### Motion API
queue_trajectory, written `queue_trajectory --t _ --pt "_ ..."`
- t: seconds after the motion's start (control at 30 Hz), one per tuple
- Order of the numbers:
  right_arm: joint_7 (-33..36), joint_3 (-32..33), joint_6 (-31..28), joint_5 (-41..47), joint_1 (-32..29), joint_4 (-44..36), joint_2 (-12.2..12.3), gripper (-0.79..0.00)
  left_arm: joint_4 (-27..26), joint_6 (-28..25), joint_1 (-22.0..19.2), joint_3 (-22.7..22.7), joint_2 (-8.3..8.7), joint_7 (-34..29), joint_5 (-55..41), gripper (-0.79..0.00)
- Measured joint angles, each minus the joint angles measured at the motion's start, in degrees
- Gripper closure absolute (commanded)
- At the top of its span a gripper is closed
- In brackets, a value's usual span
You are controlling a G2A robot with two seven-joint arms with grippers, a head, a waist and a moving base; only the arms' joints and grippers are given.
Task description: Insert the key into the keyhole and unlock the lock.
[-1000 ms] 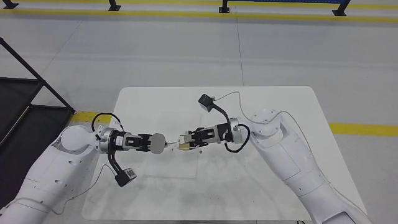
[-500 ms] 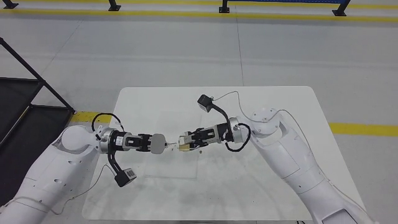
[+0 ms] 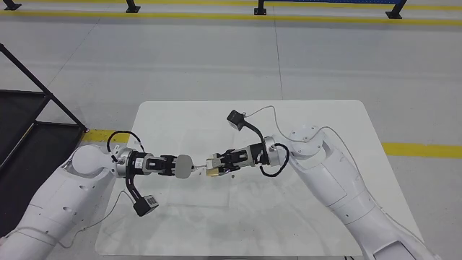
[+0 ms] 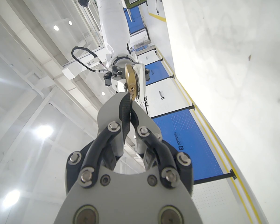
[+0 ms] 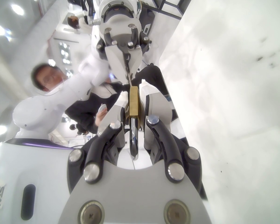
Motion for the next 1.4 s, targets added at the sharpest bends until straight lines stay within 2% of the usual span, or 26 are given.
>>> queue_trajectory --t 1.4 --pt "0.01 -2.29 0.46 0.63 1.65 0.41 -0.02 0.0 0.0 1.45 -1.8 3.8 1.58 -1.45 -0.18 0.0"
